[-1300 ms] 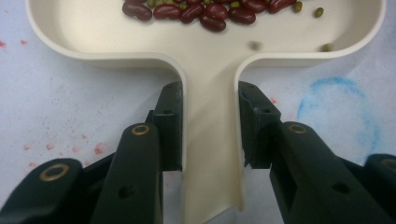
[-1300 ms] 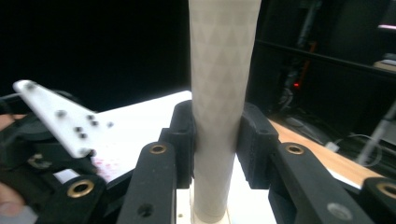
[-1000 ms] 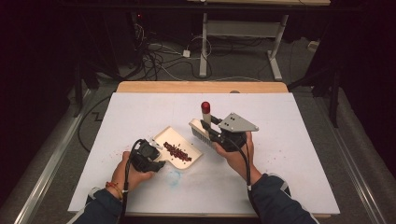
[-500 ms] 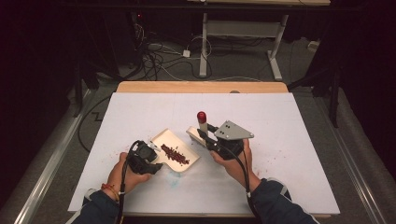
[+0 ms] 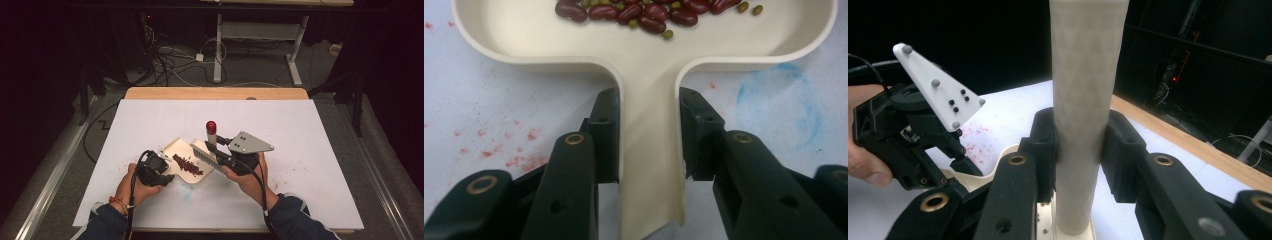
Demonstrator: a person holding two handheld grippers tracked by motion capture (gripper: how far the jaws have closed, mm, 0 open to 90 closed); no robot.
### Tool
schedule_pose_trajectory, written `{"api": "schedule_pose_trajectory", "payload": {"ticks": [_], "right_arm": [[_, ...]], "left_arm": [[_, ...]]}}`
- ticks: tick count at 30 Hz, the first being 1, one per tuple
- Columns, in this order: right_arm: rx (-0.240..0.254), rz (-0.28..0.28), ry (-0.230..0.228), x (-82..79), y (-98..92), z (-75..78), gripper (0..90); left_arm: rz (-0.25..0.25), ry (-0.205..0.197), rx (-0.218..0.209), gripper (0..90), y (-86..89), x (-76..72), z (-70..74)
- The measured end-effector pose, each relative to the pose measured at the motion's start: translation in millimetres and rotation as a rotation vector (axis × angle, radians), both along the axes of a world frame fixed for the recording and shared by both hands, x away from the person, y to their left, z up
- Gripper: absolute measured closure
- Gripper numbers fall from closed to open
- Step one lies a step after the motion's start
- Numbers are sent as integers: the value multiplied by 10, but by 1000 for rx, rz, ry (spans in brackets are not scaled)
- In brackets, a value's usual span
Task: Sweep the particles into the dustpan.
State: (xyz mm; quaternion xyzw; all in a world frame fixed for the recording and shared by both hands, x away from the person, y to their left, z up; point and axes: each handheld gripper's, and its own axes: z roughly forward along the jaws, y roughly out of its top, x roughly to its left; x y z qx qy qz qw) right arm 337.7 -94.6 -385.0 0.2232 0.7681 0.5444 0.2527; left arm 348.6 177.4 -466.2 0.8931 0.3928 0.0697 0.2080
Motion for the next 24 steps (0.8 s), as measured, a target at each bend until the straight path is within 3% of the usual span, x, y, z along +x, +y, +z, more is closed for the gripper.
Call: {"api": "schedule_pose_trajectory", "payload": {"ticks": [6, 12, 18, 24], "right_arm": [[-23, -41, -31, 43, -34, -35, 702], [-36, -46, -59, 107, 56, -144, 702], [-36, -6, -63, 155, 202, -201, 702], [-60, 54, -52, 50, 352, -224, 702]], "left_arm": [[10, 5, -3, 630, -14, -6, -17], [31, -8, -2, 629, -70, -35, -25], [45, -34, -23, 630, -120, -67, 0], [70, -46, -29, 629, -152, -99, -16]]}}
